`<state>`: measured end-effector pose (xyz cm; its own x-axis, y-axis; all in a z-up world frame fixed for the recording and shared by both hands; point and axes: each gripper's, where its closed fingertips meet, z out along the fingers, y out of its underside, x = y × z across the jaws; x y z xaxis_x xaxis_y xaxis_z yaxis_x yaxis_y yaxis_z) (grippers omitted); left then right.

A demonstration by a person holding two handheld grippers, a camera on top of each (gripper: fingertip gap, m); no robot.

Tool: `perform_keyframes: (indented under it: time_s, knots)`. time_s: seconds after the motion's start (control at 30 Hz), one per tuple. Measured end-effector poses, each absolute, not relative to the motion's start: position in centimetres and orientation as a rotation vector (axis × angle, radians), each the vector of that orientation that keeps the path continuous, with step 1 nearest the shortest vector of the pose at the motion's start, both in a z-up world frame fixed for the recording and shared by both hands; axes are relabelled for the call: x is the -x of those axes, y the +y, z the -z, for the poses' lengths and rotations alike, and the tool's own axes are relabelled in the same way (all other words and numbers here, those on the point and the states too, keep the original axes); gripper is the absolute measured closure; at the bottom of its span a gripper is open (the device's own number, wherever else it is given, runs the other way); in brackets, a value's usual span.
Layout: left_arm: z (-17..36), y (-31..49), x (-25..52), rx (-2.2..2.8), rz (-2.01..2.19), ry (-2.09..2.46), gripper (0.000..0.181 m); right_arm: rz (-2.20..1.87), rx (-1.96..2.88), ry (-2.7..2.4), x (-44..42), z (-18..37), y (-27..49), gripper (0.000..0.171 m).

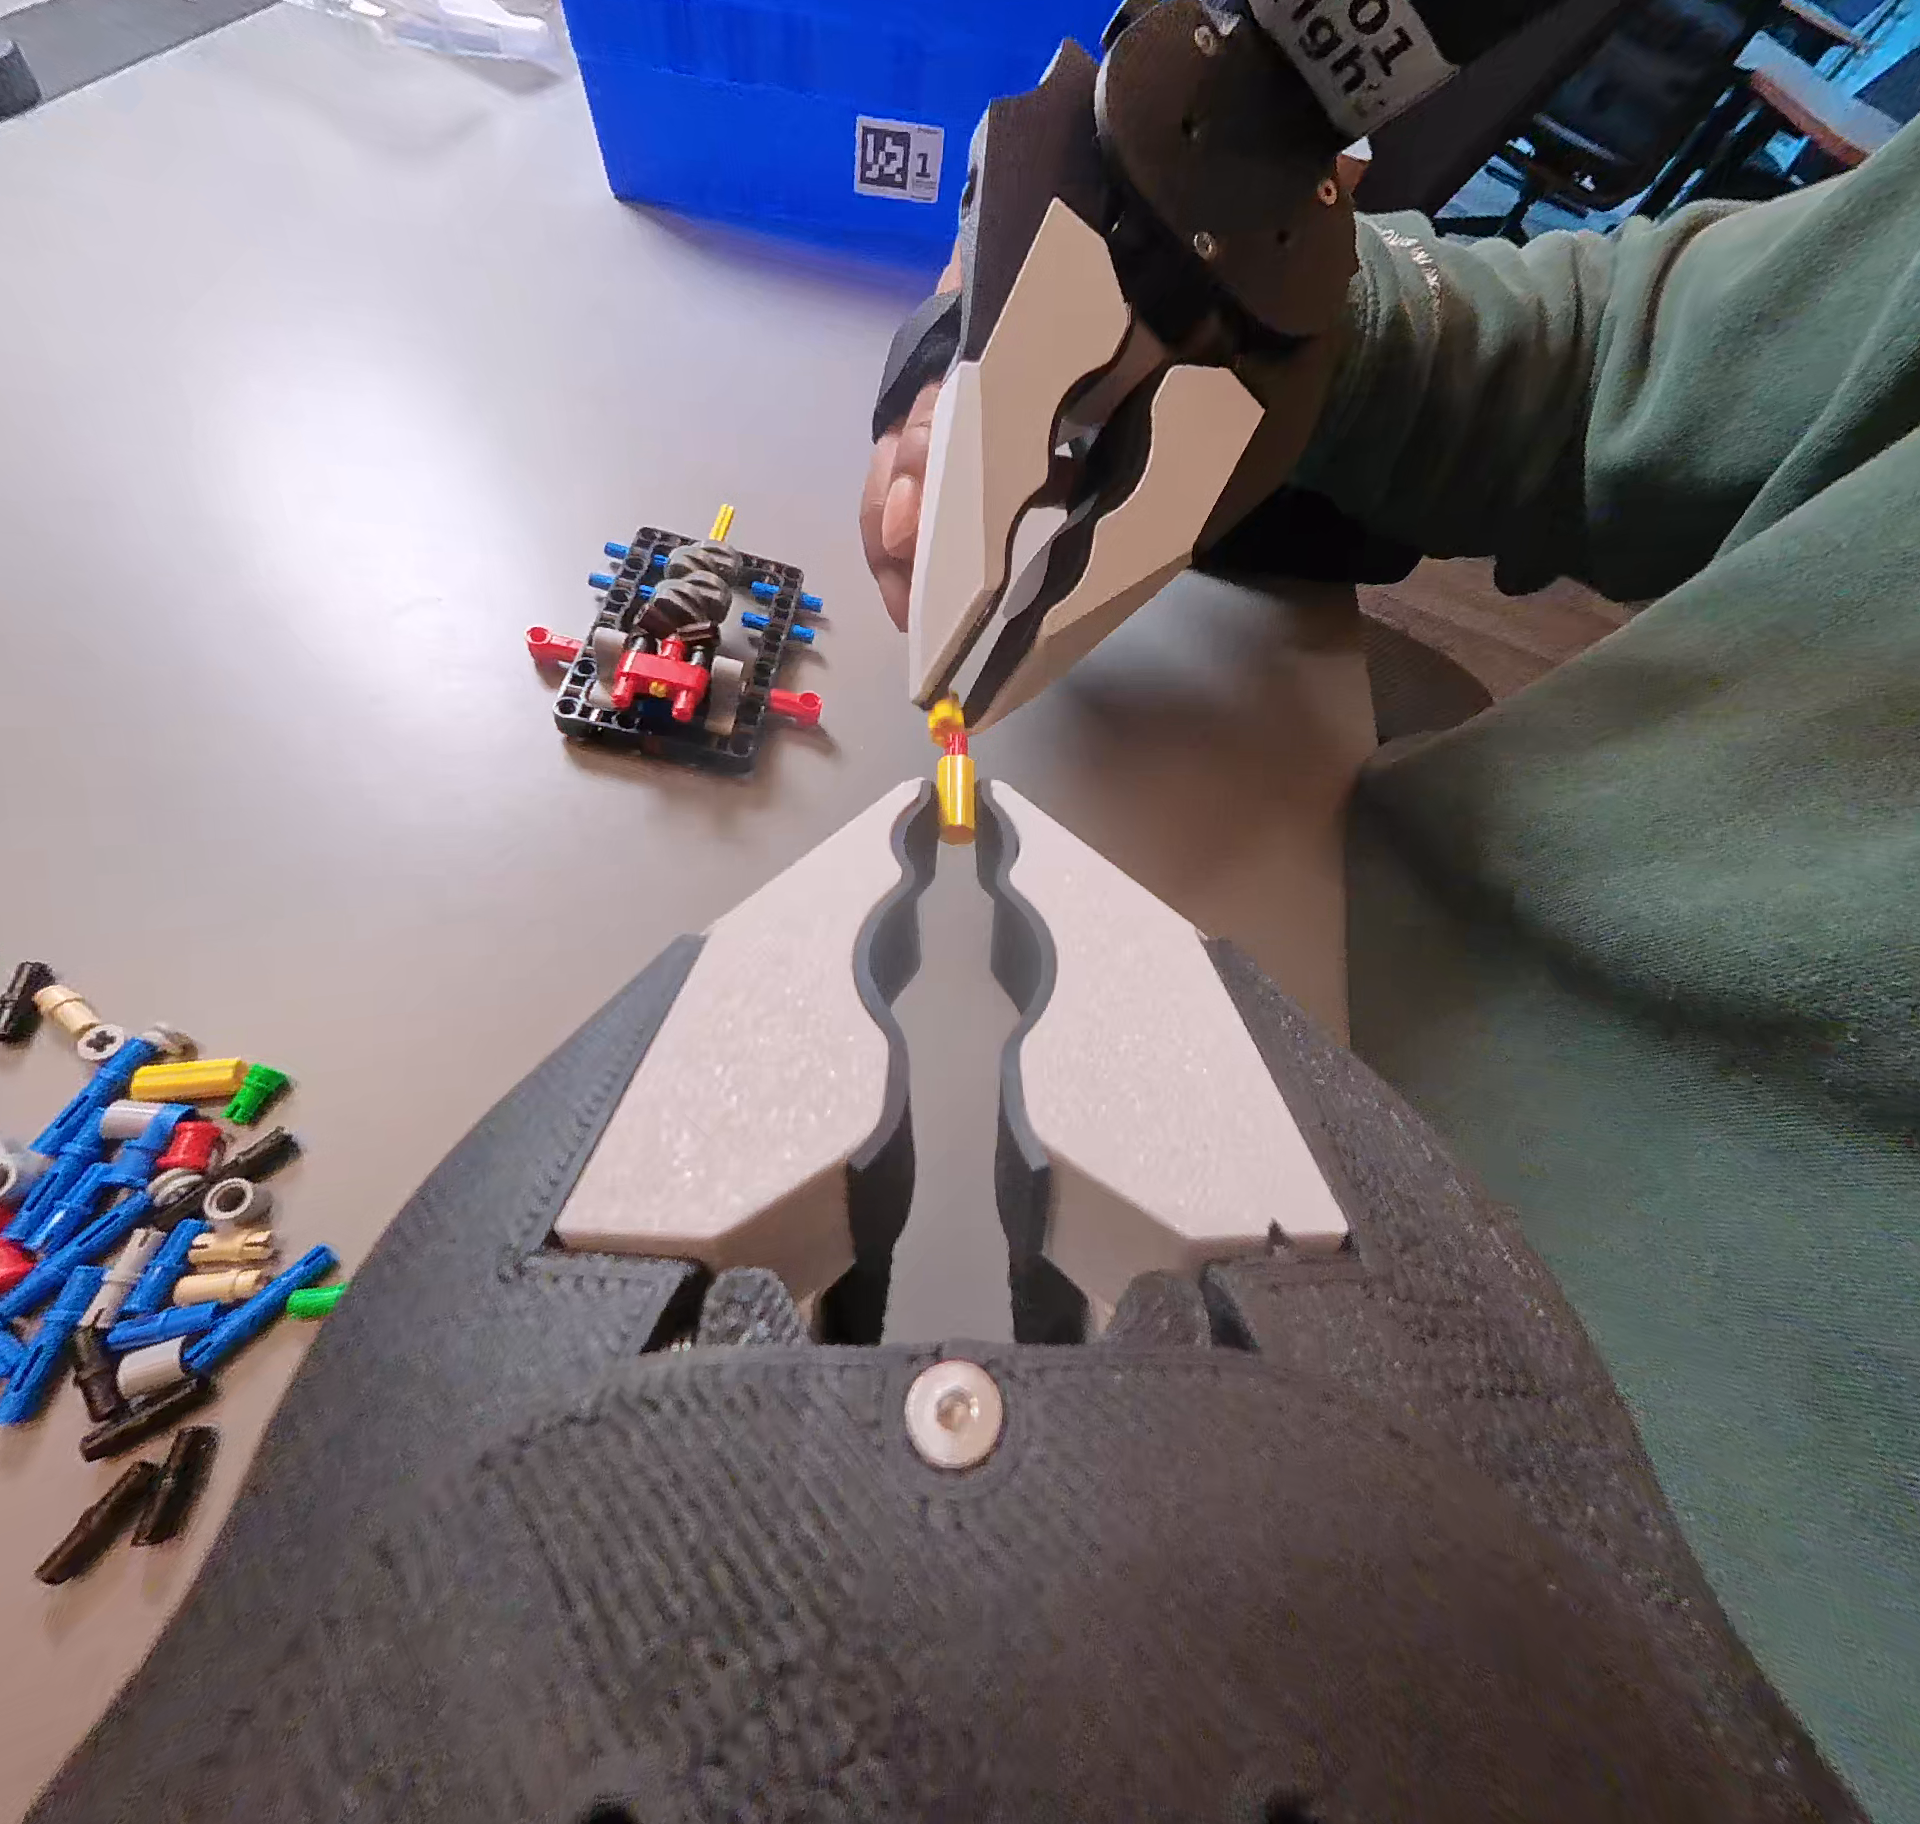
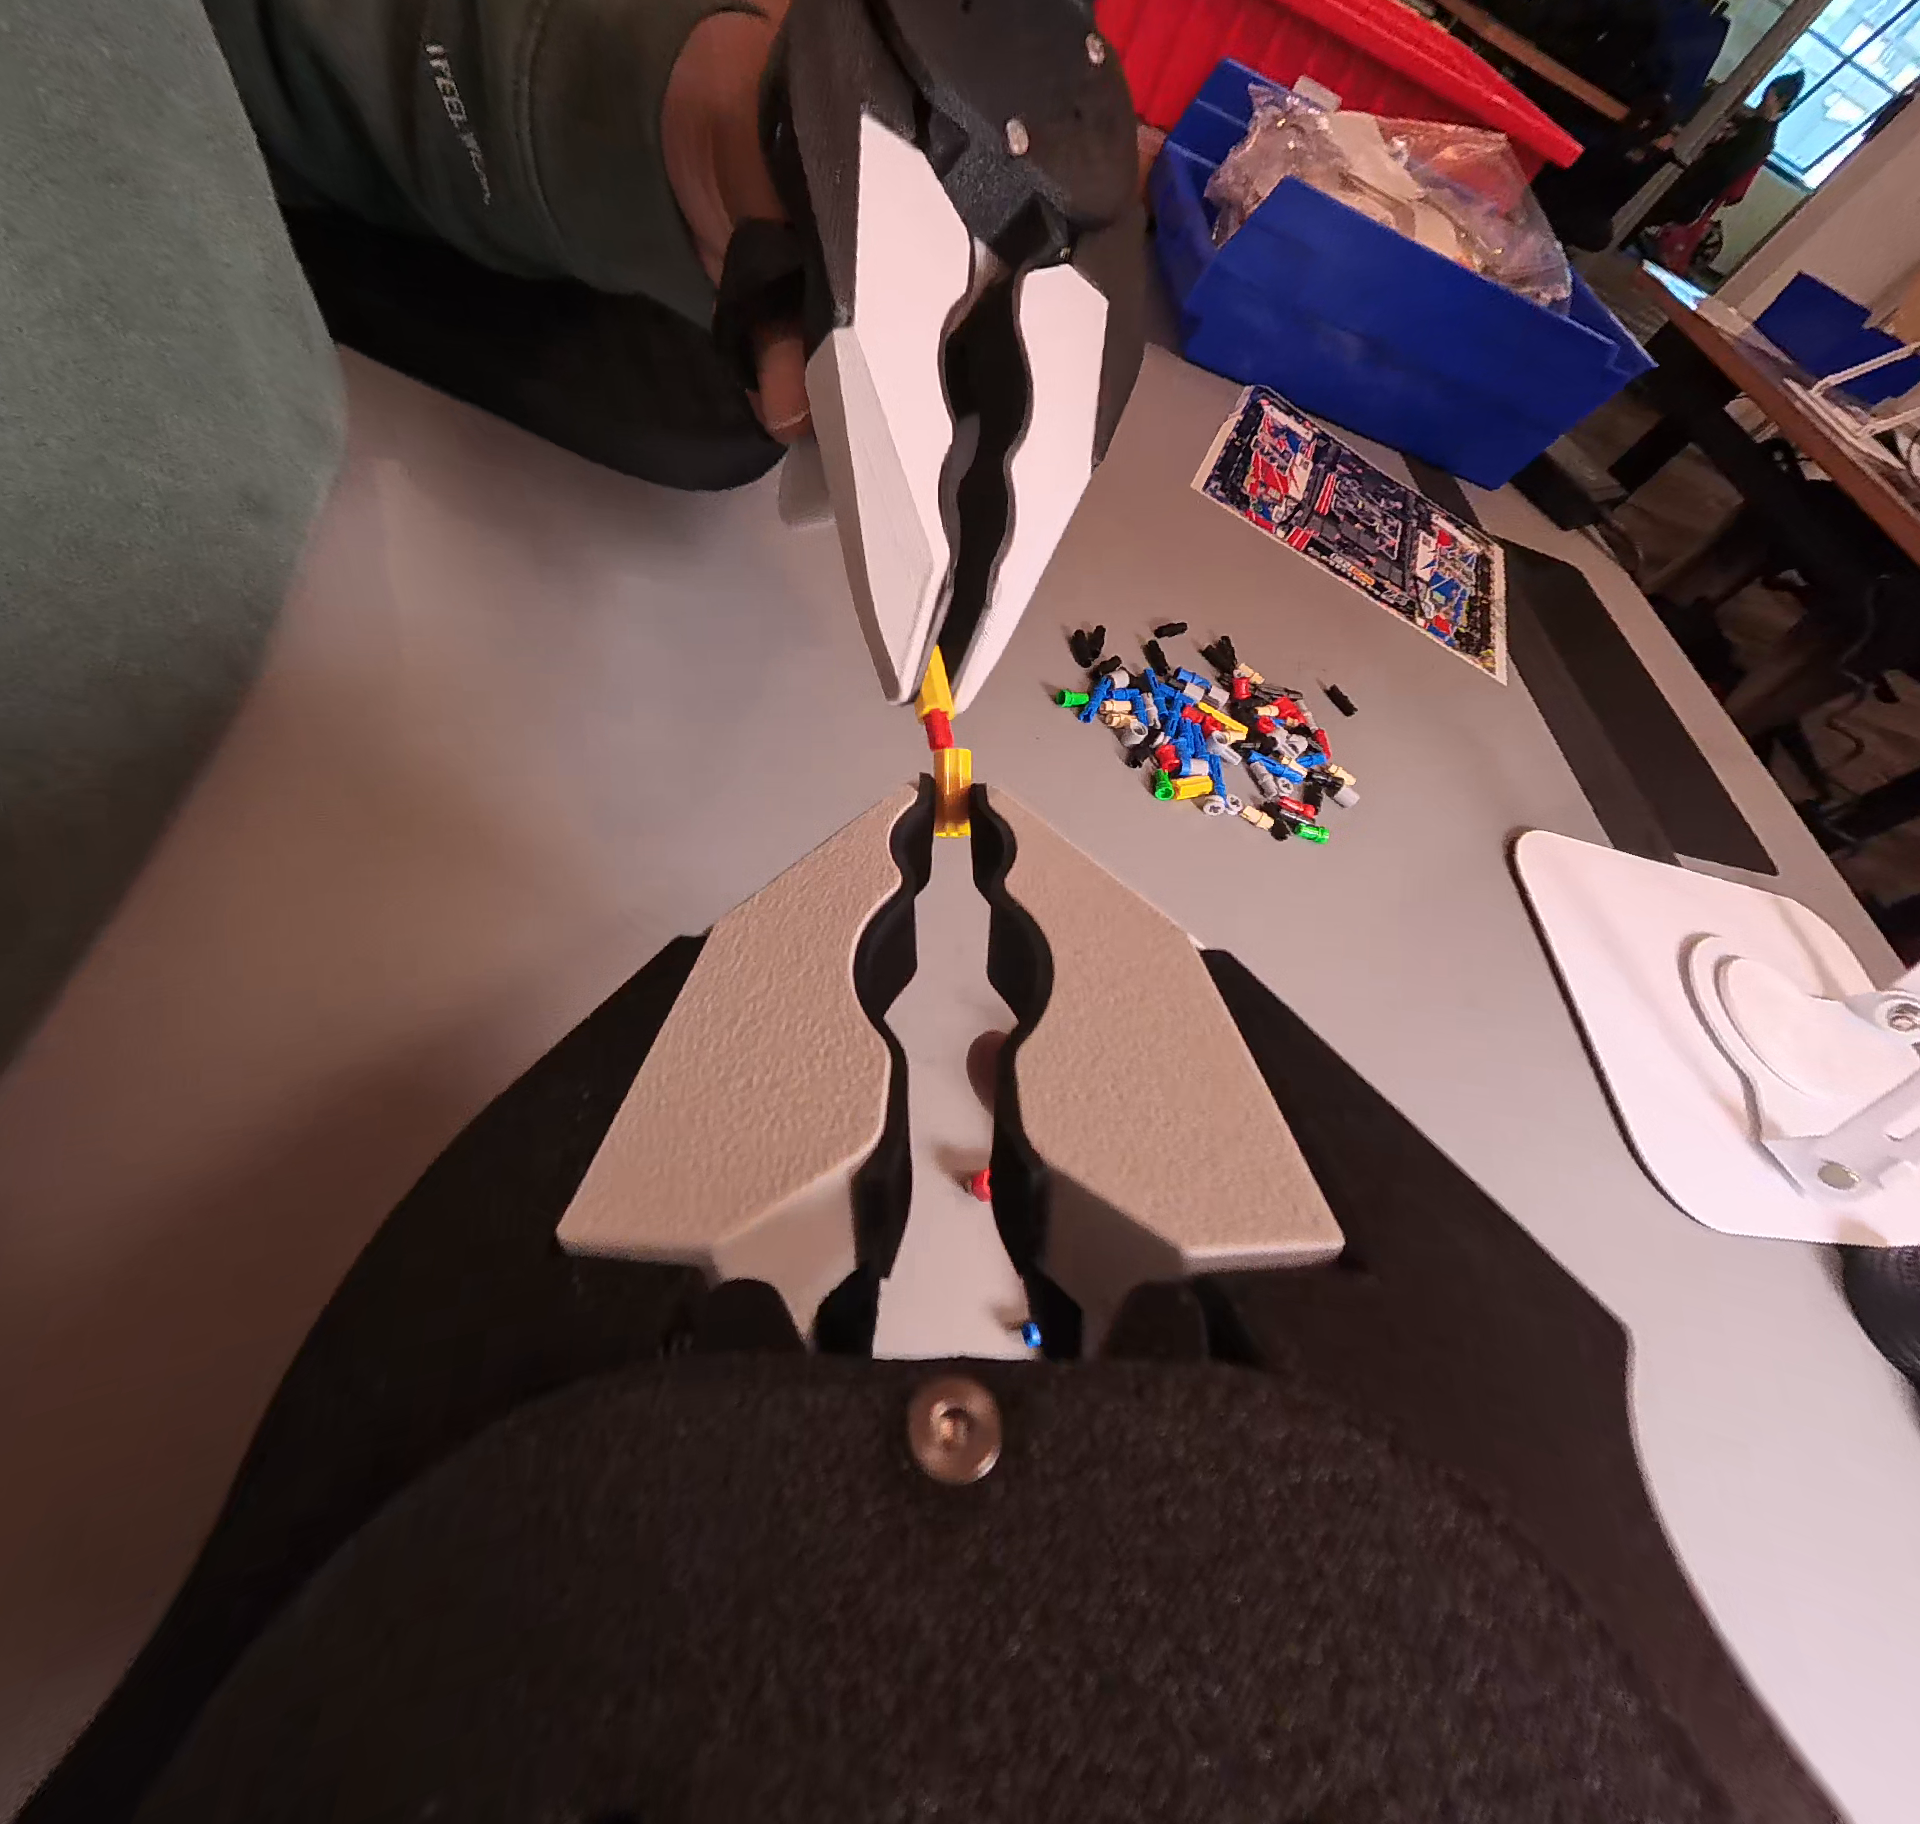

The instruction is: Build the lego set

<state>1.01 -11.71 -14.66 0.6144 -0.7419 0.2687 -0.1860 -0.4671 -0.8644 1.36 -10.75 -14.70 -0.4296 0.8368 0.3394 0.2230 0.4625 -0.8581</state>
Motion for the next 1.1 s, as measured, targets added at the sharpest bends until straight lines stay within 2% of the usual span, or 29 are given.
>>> perform_keyframes:
  time_s: [0.57,0.93,1.1]
  knots:
    - [15.5,-11.7,-0.6,2.038,0.76,0.734,0.176,-0.85,0.869,-1.986,-1.0,15.6,-10.9,0.167]
    - [15.7,-11.2,-0.5,2.059,1.378,0.279,0.176,-0.607,0.755,-1.988,-0.8,15.8,-10.3,0.167]
    - [15.8,-10.8,-0.5,2.025,1.525,0.163,0.176,-0.457,0.653,-2.014,-0.8,15.9,-10.0,0.167]
